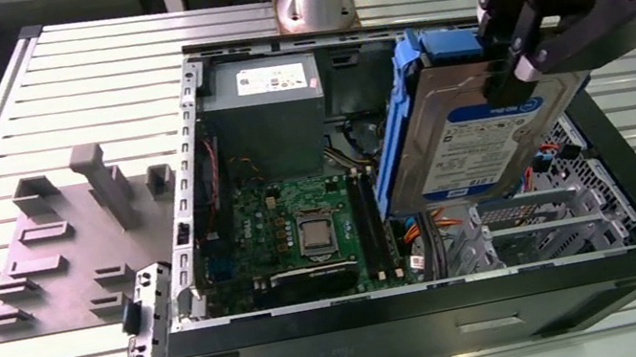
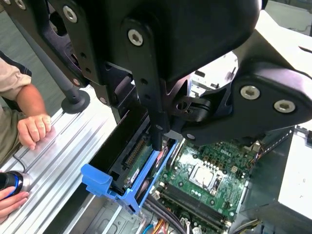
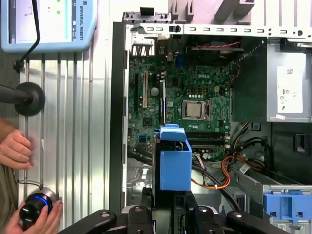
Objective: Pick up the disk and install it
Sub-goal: 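Pick up the disk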
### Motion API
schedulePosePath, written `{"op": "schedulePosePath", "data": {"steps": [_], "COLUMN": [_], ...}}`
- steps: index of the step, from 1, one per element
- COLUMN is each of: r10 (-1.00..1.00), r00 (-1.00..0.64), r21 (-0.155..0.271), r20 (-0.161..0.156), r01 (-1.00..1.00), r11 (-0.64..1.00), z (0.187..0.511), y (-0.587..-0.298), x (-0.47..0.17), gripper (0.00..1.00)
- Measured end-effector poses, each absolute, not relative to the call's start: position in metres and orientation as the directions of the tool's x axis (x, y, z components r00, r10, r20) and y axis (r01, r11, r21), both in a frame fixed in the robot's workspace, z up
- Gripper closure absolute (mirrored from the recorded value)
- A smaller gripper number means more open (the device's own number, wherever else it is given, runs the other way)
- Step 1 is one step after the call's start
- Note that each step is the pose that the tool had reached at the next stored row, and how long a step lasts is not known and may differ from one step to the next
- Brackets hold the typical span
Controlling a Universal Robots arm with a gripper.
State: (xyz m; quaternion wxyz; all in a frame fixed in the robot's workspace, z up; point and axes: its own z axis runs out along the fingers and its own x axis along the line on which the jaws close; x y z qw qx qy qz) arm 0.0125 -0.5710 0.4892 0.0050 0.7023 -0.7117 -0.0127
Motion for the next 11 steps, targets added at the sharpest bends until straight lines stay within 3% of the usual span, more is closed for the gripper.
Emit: {"op": "schedulePosePath", "data": {"steps": [11], "r10": [-1.0], "r00": [-0.015], "r21": [0.028], "r20": [-0.011], "r01": [-1.0], "r11": [0.014], "z": [0.483], "y": [-0.571], "x": [0.041], "gripper": [0.65]}}
